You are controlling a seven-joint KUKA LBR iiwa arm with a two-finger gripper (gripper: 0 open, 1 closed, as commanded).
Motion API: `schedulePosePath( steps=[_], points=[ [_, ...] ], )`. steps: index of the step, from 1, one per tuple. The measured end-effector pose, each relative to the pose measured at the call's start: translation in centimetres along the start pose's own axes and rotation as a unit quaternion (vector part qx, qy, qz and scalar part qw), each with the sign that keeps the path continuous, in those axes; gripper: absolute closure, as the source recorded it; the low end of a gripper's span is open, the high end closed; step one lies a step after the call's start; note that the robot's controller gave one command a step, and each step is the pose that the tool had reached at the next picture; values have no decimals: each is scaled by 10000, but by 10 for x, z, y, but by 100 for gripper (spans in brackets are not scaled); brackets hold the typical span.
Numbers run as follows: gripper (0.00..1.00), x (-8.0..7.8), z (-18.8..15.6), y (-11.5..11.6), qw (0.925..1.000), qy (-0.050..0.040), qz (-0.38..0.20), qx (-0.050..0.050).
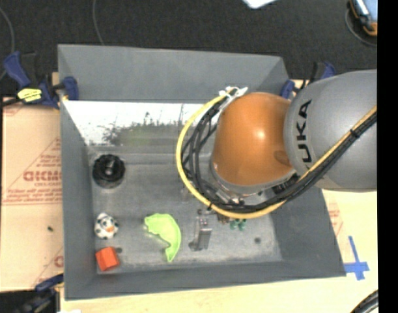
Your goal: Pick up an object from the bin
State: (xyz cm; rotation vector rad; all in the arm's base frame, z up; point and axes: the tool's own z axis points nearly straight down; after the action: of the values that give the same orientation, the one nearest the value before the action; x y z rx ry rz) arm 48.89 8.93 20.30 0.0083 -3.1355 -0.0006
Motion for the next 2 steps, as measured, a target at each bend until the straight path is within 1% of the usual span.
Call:
schedulePosePath(
  steps=[1, 2],
  points=[
    [0, -2, -4, 0, 10000, -43, 18, -6],
    [0, 7, 58, 15, 9988, -37, -497, 1]
  ],
)
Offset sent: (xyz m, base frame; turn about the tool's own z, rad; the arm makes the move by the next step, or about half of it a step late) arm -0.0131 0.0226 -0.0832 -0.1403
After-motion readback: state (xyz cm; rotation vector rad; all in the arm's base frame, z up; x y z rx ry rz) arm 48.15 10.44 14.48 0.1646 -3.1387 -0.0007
